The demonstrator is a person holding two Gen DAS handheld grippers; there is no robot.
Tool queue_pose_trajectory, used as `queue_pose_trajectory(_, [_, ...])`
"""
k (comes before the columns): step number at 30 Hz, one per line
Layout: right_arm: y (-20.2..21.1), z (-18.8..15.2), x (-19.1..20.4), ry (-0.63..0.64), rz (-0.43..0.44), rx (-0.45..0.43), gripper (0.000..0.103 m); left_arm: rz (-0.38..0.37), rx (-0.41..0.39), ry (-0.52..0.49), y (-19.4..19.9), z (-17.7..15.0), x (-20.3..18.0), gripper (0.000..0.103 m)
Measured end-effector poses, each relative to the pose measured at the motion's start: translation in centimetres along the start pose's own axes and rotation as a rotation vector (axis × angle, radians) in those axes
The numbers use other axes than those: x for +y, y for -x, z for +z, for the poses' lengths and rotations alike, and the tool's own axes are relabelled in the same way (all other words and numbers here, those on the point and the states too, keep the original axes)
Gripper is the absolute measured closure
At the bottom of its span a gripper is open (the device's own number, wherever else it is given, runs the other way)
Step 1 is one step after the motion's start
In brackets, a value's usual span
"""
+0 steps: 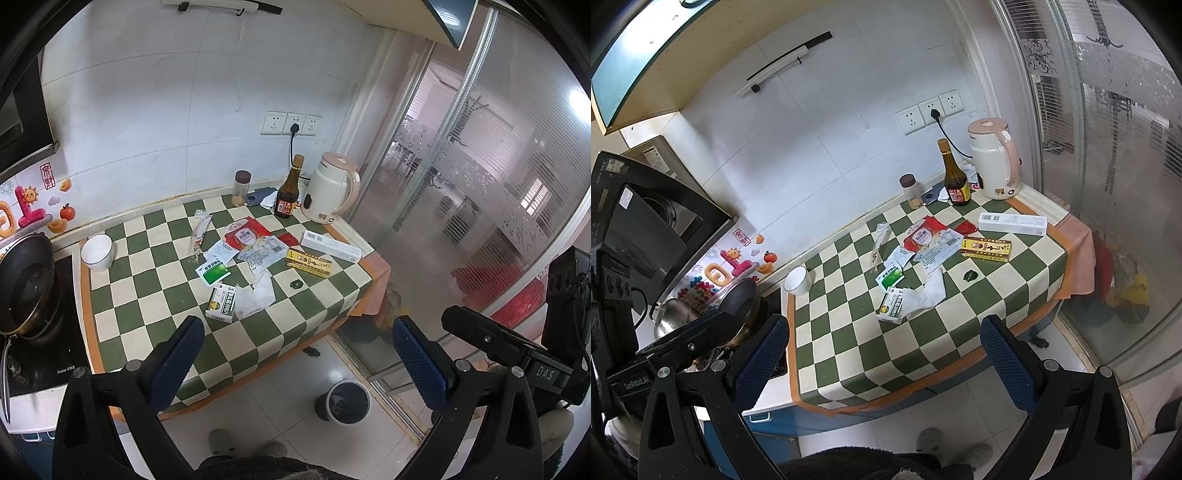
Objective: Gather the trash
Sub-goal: 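Grasp the green medicine box with left tool while right tool grasps yellow seasoning box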
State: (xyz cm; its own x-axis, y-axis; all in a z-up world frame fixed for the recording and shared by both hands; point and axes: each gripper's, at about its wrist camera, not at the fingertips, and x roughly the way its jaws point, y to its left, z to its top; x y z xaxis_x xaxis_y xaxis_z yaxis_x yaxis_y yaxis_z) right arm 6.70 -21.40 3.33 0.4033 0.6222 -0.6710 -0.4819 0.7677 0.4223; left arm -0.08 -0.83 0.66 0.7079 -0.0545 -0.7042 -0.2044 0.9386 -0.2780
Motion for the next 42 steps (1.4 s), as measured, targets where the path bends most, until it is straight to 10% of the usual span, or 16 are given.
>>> queue_pose_trajectory(9, [0.0, -0.8, 0.5, -0.003, -0.013, -0.012, 0.000, 0.052, -0.001, -0.003, 0.0, -0.3, 1.2, 0.000])
queue_pose_trajectory(16, [-3.2, -0.5, -0.9, -0.055, -0.159, -0.025, 0.000, 0.391, -0.050, -0.043, -4.0, -0.4, 2.6, 0.000])
queue_pose_trajectory(23, [-13.1, 1.7, -6.9, -0.069, -0.282, 0.092, 0.000, 0.554, 0.115, -0.006, -13.3, 1.3, 8.4, 0.000])
queue_pose_trajectory(30, [-26.0, 6.1, -12.1, 0.019, -0.401, 0.274, 0.000, 0.603, 0.239, 0.064, -22.2, 3.2, 13.6, 0.000])
queue_pose_trajectory(42, [-48.0, 9.2, -18.9, 0.280, -0.608, 0.662, 0.001, 0.455, 0.672, -0.063, -41.3, -1.8, 16.7, 0.000])
